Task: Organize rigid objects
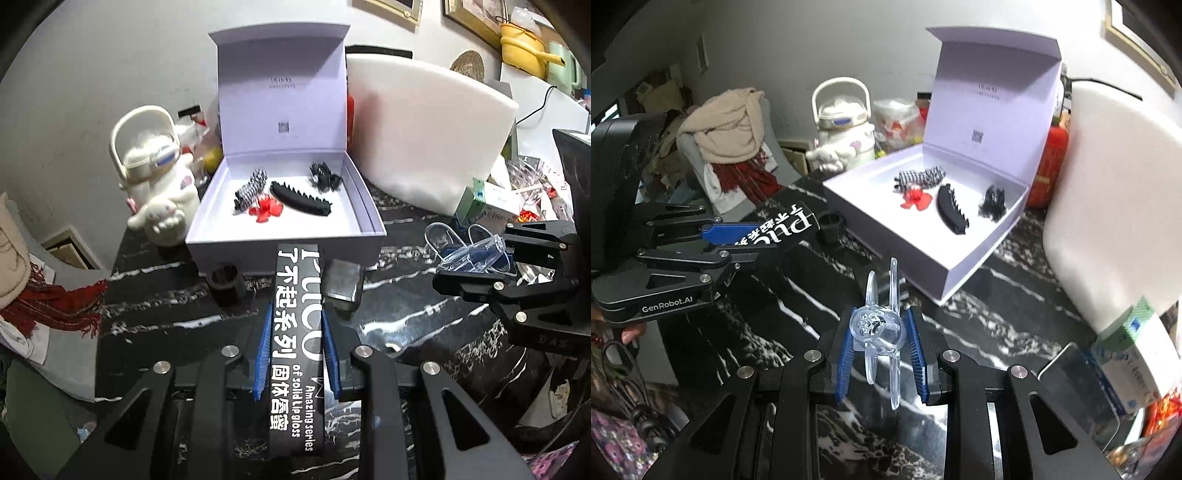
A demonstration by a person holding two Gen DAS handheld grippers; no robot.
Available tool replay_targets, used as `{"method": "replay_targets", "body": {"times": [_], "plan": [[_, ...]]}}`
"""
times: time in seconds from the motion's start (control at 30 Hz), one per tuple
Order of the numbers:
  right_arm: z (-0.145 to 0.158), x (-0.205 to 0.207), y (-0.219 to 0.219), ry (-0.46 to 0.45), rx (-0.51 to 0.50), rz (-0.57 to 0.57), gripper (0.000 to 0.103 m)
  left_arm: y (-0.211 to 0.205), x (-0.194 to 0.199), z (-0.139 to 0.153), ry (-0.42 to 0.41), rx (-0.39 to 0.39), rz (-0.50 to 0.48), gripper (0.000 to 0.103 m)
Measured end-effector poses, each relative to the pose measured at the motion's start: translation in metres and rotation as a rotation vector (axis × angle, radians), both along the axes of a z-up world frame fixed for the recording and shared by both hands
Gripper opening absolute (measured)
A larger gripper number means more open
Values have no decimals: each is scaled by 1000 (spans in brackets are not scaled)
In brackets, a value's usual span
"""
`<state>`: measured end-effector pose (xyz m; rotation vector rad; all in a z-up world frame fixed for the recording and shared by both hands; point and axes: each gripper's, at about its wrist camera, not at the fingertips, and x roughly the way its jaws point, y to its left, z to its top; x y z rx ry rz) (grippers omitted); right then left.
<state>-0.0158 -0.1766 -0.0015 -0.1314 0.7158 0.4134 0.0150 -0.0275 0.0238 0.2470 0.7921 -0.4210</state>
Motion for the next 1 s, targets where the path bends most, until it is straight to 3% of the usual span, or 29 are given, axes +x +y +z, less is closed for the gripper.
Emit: {"method": "replay_targets", "body": {"times": [0.5,1.0], "plan": [[43,10,-2,-77,-3,22,27,-16,20,40,-83,29,-17,25],[49,47,-6,-77,8,-10,27,-34,66,38,-70,25,-49,25]]}}
